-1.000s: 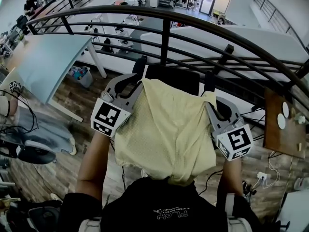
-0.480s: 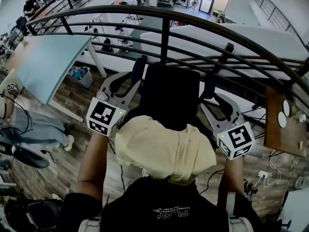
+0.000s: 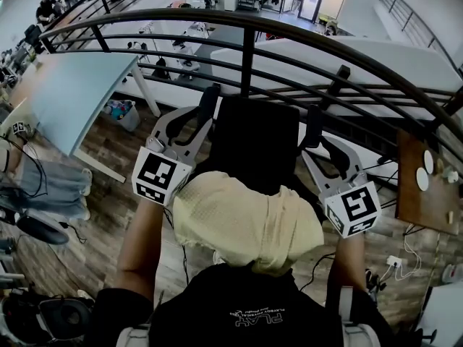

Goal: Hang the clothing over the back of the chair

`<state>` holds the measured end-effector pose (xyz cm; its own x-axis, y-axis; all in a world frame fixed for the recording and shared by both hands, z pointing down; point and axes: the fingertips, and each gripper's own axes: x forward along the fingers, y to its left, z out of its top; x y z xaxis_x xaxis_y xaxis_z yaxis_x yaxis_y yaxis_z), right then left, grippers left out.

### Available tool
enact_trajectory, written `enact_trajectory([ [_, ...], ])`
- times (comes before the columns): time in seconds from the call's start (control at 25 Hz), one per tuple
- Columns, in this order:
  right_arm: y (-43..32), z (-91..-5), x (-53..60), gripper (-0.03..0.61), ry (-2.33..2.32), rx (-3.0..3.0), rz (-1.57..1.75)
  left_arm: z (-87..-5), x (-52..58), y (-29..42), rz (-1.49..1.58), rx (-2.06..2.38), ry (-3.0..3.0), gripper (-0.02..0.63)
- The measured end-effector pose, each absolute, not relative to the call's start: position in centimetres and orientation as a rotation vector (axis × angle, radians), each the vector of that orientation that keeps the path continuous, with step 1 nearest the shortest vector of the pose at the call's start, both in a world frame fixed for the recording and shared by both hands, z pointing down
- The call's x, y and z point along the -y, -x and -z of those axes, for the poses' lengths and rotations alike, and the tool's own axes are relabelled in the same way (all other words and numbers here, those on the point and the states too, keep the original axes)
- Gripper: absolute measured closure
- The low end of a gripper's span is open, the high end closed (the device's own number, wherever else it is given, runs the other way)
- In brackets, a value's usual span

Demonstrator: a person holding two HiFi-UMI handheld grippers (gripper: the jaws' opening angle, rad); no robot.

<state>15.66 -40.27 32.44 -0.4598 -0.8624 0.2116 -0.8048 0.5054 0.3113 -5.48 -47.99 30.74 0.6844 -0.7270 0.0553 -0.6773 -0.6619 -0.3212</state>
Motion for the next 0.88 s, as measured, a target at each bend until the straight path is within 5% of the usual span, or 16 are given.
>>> enact_trajectory([
  [0.28,-14.9,-31.3,40.1,0.410,-1.391,2.417,0.306,-28.7,47.3,5.2,0.202,-1.126,2.594,0.516],
  [0.88,-14.6,-28.0,38.9,0.558,-1.465,2.461,0.420,-25.3,45.8,5.6,0.044,-1.175,2.590,0.600],
])
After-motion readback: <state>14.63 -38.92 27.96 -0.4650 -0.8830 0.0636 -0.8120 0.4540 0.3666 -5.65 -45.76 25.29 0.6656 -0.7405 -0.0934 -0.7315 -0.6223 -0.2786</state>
